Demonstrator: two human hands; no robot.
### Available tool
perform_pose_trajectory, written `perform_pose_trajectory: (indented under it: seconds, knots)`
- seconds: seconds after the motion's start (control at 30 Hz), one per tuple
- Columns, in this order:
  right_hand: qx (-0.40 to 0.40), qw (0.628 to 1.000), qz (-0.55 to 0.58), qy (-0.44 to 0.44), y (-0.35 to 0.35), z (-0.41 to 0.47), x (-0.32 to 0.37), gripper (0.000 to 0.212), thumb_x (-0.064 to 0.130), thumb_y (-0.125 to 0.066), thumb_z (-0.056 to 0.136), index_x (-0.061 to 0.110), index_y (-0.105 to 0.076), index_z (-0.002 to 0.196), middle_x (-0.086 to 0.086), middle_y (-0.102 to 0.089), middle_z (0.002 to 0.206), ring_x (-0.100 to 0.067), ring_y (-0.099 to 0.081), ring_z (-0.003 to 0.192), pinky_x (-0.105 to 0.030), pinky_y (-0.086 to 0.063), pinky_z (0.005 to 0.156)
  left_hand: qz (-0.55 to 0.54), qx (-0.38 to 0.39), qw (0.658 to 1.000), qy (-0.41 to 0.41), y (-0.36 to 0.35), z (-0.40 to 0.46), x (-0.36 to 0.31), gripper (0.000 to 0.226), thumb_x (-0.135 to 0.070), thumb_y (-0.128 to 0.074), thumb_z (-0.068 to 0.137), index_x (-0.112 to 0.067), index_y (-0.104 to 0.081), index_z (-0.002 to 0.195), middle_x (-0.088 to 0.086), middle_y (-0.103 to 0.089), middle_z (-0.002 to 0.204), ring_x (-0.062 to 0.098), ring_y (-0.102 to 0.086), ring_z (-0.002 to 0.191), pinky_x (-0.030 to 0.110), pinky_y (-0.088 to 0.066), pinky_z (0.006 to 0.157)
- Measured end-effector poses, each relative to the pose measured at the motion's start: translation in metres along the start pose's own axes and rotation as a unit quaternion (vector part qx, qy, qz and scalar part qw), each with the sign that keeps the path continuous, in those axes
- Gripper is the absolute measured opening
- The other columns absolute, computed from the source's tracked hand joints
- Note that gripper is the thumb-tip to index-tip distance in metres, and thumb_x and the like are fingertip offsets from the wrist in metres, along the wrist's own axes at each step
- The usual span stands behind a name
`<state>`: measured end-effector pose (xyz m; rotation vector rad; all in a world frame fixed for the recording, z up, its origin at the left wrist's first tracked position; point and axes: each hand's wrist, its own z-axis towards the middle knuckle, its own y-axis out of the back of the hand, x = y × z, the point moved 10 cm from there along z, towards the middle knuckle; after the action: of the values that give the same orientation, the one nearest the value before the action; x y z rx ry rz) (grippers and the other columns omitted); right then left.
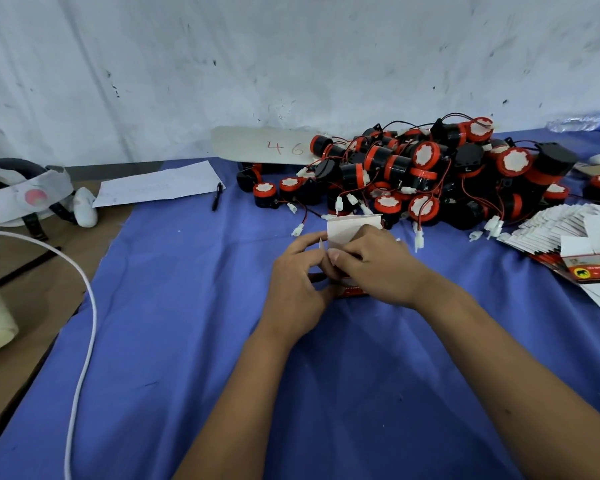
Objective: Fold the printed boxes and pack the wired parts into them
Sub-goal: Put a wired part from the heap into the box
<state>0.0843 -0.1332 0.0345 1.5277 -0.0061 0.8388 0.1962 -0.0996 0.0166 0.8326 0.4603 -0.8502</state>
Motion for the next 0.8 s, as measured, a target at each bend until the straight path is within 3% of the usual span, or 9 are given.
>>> perform_pose_trajectory:
  seconds: [0.03, 0.13, 0.23, 0.33, 0.5, 0.7, 0.8]
  knots:
    - [0.009, 1.000, 0.003, -0.002, -0.0003, 0.0004, -0.0013, 0.056, 0.037, -0.047, 0.104, 0.050, -0.058, 0.050, 0.003, -0.039, 0.073, -0.025, -0.042, 0.085, -0.041, -0.031, 0.078, 0.004, 0.000, 1.000, 0.000, -0.0003, -0.0004, 0.0000, 0.024, 0.008, -0.085, 0.070, -0.008, -0.067, 0.070, 0.001, -0.066, 0.126, -0.021, -0.047, 0.123, 0.008, -0.047, 0.091]
    - [0.005, 1.000, -0.001, -0.005, -0.0003, 0.0023, -0.0071, 0.046, 0.035, -0.051, 0.103, 0.031, -0.064, 0.059, 0.002, -0.047, 0.077, -0.024, -0.049, 0.094, -0.045, -0.039, 0.083, 0.004, -0.001, 1.000, 0.002, 0.0001, -0.0015, 0.0004, 0.032, 0.011, -0.080, 0.069, -0.012, -0.058, 0.068, 0.002, -0.066, 0.124, -0.014, -0.048, 0.128, 0.010, -0.048, 0.092]
    - [-0.001, 1.000, 0.000, 0.003, -0.0015, 0.0011, -0.0067, 0.045, 0.031, -0.057, 0.101, 0.035, -0.053, 0.057, 0.004, -0.047, 0.081, -0.022, -0.047, 0.097, -0.044, -0.037, 0.085, -0.024, 0.003, 1.000, 0.012, -0.0012, -0.0014, 0.0016, 0.035, 0.005, -0.080, 0.069, -0.009, -0.049, 0.077, -0.002, -0.066, 0.104, 0.008, -0.059, 0.126, 0.033, -0.057, 0.089]
    - [0.012, 1.000, -0.001, 0.006, -0.0034, -0.0015, -0.0070, 0.030, 0.036, -0.055, 0.101, 0.035, -0.071, 0.075, 0.000, -0.060, 0.107, -0.022, -0.046, 0.116, -0.048, -0.040, 0.100, -0.054, 0.017, 0.997, 0.045, -0.0044, -0.0018, 0.0059, 0.042, 0.002, -0.082, 0.068, -0.004, -0.047, 0.089, 0.001, -0.067, 0.108, 0.030, -0.065, 0.102, 0.055, -0.057, 0.079]
    - [0.022, 0.999, 0.018, 0.018, -0.0016, -0.0033, -0.0048, 0.025, 0.039, -0.058, 0.098, 0.030, -0.077, 0.086, 0.001, -0.065, 0.105, -0.020, -0.047, 0.118, -0.052, -0.043, 0.100, -0.054, 0.019, 0.997, 0.055, -0.0025, -0.0028, 0.0047, 0.047, -0.007, -0.086, 0.069, -0.004, -0.055, 0.103, 0.001, -0.063, 0.096, 0.033, -0.063, 0.090, 0.054, -0.055, 0.073]
    - [-0.035, 0.999, 0.001, -0.003, 0.0006, -0.0037, -0.0091, 0.012, 0.032, -0.069, 0.091, 0.031, -0.079, 0.099, 0.005, -0.066, 0.109, -0.016, -0.053, 0.113, -0.048, -0.043, 0.101, -0.084, 0.023, 0.993, 0.076, -0.0041, -0.0028, 0.0064, 0.042, -0.001, -0.084, 0.072, -0.013, -0.056, 0.103, 0.006, -0.064, 0.106, 0.033, -0.064, 0.096, 0.053, -0.060, 0.075]
    - [-0.087, 0.996, 0.028, -0.015, 0.0051, -0.0069, -0.0097, 0.005, 0.030, -0.076, 0.085, 0.032, -0.078, 0.089, 0.009, -0.068, 0.097, -0.013, -0.059, 0.102, -0.047, -0.046, 0.095, -0.096, 0.022, 0.992, 0.083, -0.0050, -0.0029, 0.0064, 0.045, 0.001, -0.081, 0.072, -0.023, -0.055, 0.099, -0.007, -0.067, 0.107, 0.025, -0.068, 0.098, 0.047, -0.062, 0.074]
